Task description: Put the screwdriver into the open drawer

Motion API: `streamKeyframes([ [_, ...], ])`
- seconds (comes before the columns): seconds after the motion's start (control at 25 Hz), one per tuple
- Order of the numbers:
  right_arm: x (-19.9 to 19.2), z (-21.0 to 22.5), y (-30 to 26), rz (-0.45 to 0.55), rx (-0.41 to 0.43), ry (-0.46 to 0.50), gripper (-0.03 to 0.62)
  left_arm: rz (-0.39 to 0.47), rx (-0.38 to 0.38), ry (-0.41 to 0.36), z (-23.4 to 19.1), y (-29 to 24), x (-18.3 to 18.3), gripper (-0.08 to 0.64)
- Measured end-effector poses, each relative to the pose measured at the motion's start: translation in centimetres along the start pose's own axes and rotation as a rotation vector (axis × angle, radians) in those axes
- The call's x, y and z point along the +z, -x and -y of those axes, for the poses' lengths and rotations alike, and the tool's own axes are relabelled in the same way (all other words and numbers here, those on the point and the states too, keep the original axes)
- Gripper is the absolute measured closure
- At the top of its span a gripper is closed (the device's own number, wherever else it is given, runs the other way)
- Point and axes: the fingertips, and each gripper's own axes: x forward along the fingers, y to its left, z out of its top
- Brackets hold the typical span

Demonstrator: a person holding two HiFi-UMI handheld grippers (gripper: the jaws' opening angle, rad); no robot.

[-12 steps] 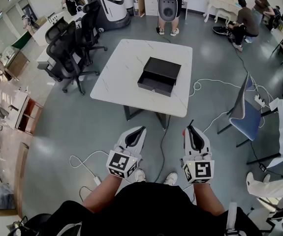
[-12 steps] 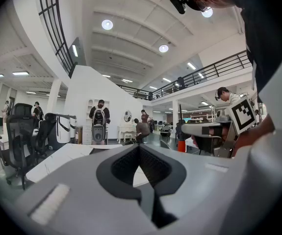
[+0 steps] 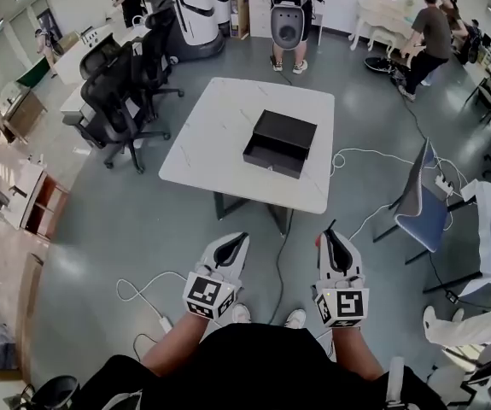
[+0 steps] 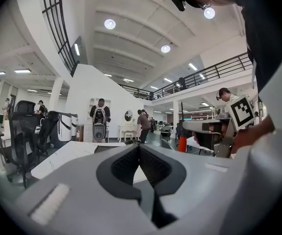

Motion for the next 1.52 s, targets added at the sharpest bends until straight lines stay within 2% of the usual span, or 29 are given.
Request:
streamKeyframes([
  [0.2,0.5,-1.7,-0.4,0.028,-0.015,-0.03,0.554,0.02,-0.029,-0.003,-1.3,1.0,0.0,0.551],
  [0.56,0.8,-2.7,-1.1,0.017,-0.068,0.004,0.554,0.012,-0.065,0.014,-3.1,1.0,-0.9,0.551],
  [0.8,0.0,-0.3,-2.9,0.002,-0.067,-0.006,0.554,-0.012,-0.074,0.017,-3.4,-1.8,-1.6,0.551],
  [1.2,-0.4,6.8,-7.4,0.003,-0.032,-0.005,0.554,-0.014,-0.007,0.02,-4.1,-10.4,-0.1,0.551],
  [1.52,-1.8,12.1,-10.7,0.004,0.011,-0.043,0.554,-0.029,0.029,0.002,-3.4,-16.8,0.5,0.551],
])
